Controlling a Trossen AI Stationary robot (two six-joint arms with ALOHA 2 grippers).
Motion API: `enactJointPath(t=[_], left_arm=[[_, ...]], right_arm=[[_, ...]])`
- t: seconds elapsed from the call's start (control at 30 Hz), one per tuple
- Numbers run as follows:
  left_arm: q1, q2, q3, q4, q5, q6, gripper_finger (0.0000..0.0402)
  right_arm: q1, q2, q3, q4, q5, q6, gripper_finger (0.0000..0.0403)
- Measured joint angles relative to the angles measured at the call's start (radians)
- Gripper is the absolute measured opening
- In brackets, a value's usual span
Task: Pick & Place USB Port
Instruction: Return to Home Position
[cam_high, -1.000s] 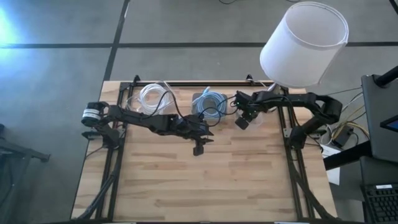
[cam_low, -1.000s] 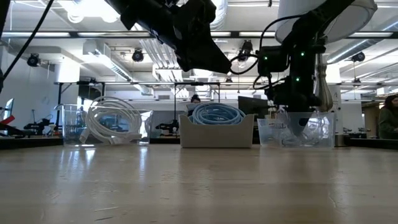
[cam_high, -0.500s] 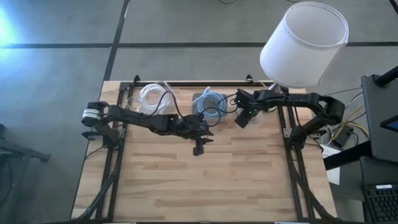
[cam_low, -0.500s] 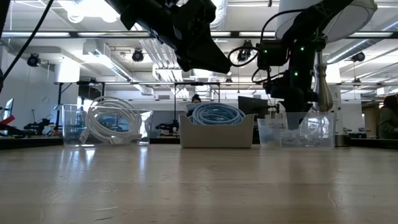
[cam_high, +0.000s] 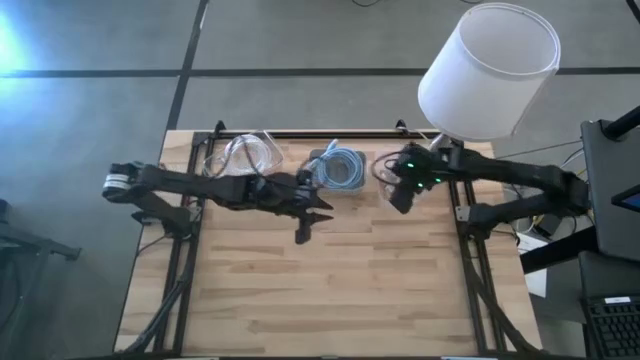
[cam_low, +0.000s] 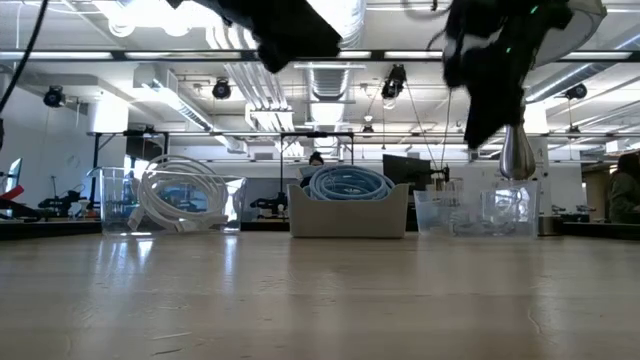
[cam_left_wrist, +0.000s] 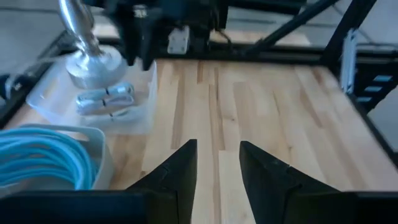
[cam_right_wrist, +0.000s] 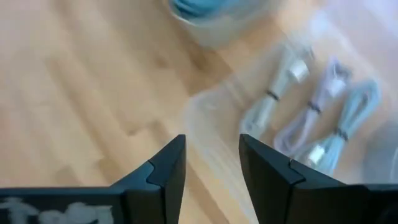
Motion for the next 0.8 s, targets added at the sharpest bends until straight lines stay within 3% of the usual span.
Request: enactJointPath(t=[0.1, 0.23, 0.4, 0.6, 0.8], left_arm=[[0.0, -0.098, -0.05, -0.004, -0.013, -0.001, 0.0124], [-0.001, -0.245, -0.153, 0.01, -0.087, 0.003, 0.0122], [-0.001, -0.413, -0.343, 0.188, -0.124, 0.03, 0.0122], [-0.001, -0.562, -0.577, 0.424, -0.204, 0.076, 0.0122], [-0.001, -0.678, -0.728, 0.525, -0.242, 0.08, 0.0122]], right_arm=[[0.068, -0.129, -0.012, 0.049, 0.0, -0.048, 0.0141], [0.149, -0.289, -0.074, 0.239, 0.004, -0.101, 0.0135], [0.219, -0.449, -0.203, 0.472, 0.004, -0.155, 0.0128], [0.231, -0.562, -0.363, 0.681, 0.005, -0.164, 0.0123], [0.231, -0.621, -0.49, 0.795, 0.005, -0.152, 0.0127]])
